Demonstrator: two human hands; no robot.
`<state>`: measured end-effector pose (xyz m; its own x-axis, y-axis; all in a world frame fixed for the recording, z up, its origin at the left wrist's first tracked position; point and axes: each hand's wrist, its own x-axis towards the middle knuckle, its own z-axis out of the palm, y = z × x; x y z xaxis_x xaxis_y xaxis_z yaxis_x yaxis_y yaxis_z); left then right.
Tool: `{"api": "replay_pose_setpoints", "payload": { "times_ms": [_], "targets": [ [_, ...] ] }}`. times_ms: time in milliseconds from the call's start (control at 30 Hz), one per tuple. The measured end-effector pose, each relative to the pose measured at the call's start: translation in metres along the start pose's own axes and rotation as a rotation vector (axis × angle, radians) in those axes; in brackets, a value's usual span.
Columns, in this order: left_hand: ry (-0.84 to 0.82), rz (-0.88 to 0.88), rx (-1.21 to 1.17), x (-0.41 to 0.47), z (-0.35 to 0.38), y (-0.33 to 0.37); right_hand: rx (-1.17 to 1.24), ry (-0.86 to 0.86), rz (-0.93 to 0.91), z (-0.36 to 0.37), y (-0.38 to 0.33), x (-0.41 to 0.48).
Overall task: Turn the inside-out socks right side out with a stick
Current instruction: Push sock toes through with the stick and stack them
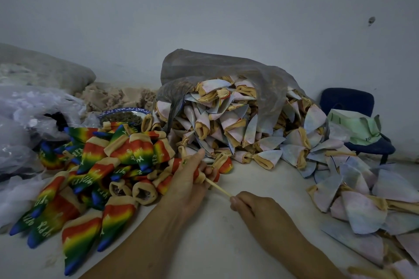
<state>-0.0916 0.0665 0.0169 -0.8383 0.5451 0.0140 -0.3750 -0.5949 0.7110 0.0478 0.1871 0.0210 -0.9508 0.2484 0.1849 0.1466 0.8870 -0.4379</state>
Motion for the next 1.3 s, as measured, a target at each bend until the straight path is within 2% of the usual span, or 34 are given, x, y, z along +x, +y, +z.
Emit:
{"api": "replay_pose_setpoints", "payload": {
  "times_ms": [133,233,333,500,600,767,933,1100,1233,1300],
  "targets": [
    [0.019,0.067,0.255,0.001,0.001,-0.003,0.029,0.01,0.002,0.0,-0.001,-0.001],
    [0.042,0.088,0.325,0.001,0.003,-0.003,0.044,0.012,0.019,0.001,-0.004,-0.002],
    [0.084,0.087,0.221,0.001,0.005,-0.002,0.097,0.004,0.038,0.006,-0.014,-0.004],
    [0.055,0.076,0.006,-0.001,0.007,0.003,0.184,0.024,0.066,0.019,-0.033,-0.002],
    [0.076,0.077,-0.045,-0.004,0.011,0.0,0.278,-0.01,0.091,0.021,-0.033,-0.001],
    [0.23,0.166,0.063,-0.003,0.012,-0.004,0.286,-0.043,0.094,0.015,-0.027,0.003],
    [0.195,0.222,0.158,-0.004,0.005,-0.003,0.275,-0.024,0.083,0.011,-0.026,0.002],
    [0.349,0.236,0.253,-0.004,0.003,-0.001,0.253,-0.01,0.1,0.008,-0.021,0.0],
    [0.285,0.375,0.438,-0.002,-0.006,0.009,0.178,-0.015,0.083,0.007,-0.021,0.0],
    [0.281,0.391,0.5,-0.001,-0.008,0.01,0.15,-0.014,0.073,0.007,-0.022,-0.001]
  ]
}}
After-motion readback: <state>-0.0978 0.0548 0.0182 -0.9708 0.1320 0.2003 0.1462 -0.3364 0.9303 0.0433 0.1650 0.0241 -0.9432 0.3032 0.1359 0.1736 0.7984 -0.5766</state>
